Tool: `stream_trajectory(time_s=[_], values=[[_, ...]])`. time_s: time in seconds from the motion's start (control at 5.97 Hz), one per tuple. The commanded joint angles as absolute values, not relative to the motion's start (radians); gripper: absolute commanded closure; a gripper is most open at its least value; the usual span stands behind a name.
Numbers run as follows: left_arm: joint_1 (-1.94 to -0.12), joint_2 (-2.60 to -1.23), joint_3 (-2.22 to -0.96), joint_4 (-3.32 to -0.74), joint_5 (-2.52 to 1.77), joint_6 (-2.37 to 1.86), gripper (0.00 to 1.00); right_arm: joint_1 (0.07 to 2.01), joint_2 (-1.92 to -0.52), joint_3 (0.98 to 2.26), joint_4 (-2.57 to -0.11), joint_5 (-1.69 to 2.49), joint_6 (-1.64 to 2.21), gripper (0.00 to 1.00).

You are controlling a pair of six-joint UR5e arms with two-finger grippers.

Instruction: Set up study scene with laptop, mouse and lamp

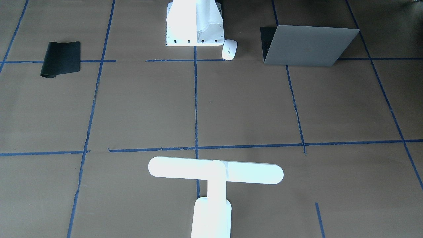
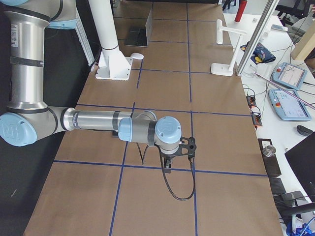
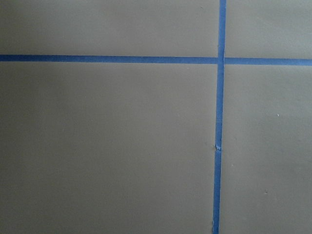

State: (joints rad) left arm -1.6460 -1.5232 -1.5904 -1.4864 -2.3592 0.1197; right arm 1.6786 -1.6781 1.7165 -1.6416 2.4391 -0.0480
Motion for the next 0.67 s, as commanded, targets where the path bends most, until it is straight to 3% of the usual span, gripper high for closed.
stream_trajectory(time_s=[0.0, 0.5], values=[[-1.646, -1.523, -1.591, -1.486, -2.359, 0.120, 0.00, 1.678, -1.677, 1.717, -1.641, 2.436, -0.052, 0.00], [-1.646, -1.523, -1.595, -1.488, -2.359, 0.121, 0.00, 1.678, -1.677, 1.715, -1.641, 2.437, -0.041, 0.00]])
